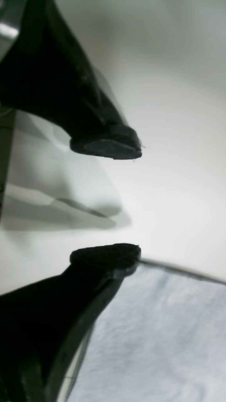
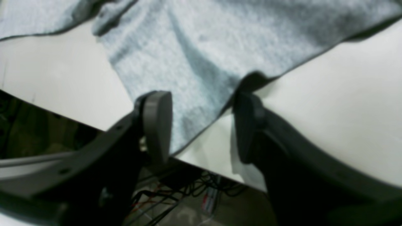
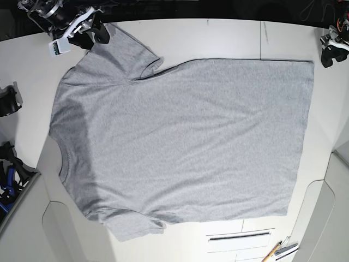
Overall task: Fold the T-shirt properly
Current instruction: 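Lower both grippers and pinch the shirt's shoulder-side edge corners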
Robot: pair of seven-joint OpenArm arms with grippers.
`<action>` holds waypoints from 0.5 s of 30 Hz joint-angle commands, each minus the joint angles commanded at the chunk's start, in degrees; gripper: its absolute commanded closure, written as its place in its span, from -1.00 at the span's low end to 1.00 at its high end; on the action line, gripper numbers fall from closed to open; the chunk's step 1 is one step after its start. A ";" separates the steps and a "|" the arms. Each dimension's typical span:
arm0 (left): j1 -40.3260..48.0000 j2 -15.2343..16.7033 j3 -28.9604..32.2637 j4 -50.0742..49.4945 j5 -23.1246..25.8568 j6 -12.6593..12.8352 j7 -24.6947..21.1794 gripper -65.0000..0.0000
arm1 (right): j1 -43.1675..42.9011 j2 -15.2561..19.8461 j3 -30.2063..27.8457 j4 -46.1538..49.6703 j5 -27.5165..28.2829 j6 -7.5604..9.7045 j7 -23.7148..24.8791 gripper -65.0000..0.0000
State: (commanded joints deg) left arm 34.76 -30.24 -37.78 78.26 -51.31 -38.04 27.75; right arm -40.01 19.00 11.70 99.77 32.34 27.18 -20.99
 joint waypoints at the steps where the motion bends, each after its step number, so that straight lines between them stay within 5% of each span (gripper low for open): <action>1: -0.61 -0.33 0.15 -1.25 -0.59 -0.26 0.68 -0.39 | 0.20 0.02 0.00 -0.42 0.00 -0.02 0.04 0.02; 6: -3.39 -2.51 1.57 -6.36 -4.22 -1.84 4.31 -0.39 | 1.16 0.00 0.00 -2.49 0.02 -0.09 0.02 0.02; 12: -3.15 -2.45 1.92 -6.62 -16.87 -1.96 19.30 -0.39 | 1.16 -0.15 0.00 -2.49 1.38 0.04 -0.02 0.02; 15: -3.17 -2.49 4.52 -6.47 -17.00 -1.96 19.69 -0.39 | 1.29 -0.46 0.00 -2.49 2.54 0.04 -0.02 0.02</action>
State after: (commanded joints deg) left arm 31.59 -32.73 -33.26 71.79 -68.31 -40.00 47.44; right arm -38.72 18.55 11.70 97.27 34.87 27.22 -21.02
